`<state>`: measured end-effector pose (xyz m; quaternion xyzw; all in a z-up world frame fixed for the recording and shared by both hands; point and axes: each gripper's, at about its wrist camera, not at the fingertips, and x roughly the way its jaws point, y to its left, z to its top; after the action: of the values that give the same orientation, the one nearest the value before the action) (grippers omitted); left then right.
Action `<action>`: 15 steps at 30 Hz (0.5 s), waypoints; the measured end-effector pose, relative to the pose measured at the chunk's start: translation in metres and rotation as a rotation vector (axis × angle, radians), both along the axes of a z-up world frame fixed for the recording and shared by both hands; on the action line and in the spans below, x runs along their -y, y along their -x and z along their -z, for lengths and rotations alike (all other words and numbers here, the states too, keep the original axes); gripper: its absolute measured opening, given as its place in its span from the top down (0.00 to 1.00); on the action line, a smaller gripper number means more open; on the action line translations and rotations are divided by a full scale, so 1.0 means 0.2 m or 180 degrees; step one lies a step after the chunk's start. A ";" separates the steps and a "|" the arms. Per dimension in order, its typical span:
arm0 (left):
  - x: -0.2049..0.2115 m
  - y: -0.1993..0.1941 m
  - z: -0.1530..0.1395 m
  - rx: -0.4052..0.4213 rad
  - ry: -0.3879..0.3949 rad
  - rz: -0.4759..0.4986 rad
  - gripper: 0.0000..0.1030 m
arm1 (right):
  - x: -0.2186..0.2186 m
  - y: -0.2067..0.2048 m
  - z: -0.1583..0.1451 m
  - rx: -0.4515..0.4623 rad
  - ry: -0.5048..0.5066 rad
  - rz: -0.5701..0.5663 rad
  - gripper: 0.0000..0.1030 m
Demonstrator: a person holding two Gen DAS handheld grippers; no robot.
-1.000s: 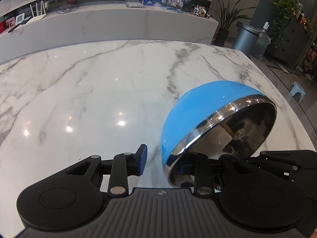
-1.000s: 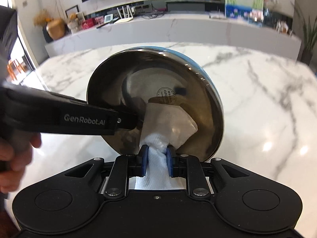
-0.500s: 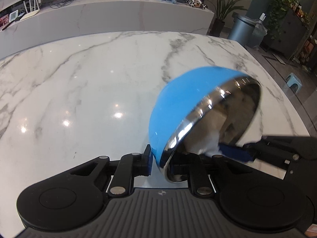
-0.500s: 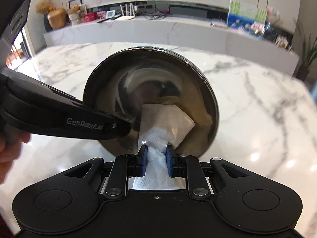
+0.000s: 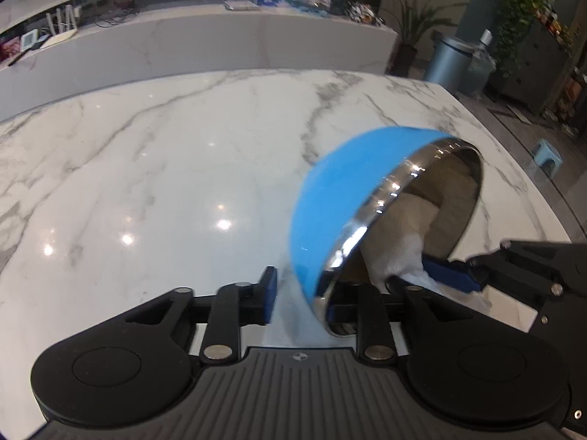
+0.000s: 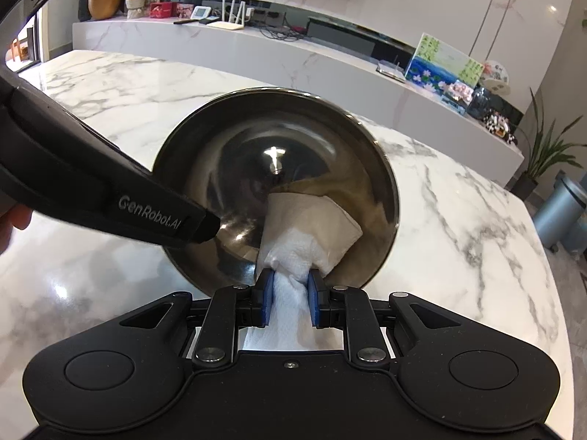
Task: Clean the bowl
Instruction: 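Hold the bowl tilted with the left gripper while the right gripper wipes inside with the towel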
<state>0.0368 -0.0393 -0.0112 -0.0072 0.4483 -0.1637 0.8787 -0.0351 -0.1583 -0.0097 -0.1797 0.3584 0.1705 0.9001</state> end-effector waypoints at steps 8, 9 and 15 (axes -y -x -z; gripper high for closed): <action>0.00 -0.02 -0.01 0.0044 0.0118 -0.0059 0.84 | 0.01 -0.03 -0.01 -0.0078 -0.0093 0.0001 0.83; 0.00 -0.02 -0.01 0.0020 0.0140 -0.0054 0.86 | 0.01 -0.03 -0.01 -0.0079 -0.0104 -0.0001 0.83; -0.01 -0.04 -0.01 -0.0087 0.0184 -0.0072 0.91 | 0.01 -0.01 -0.03 -0.0080 -0.0113 -0.0024 0.83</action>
<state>0.0445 -0.0366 -0.0090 -0.0399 0.4552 -0.1665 0.8738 -0.0326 -0.1598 -0.0045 -0.1629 0.3659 0.1825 0.8979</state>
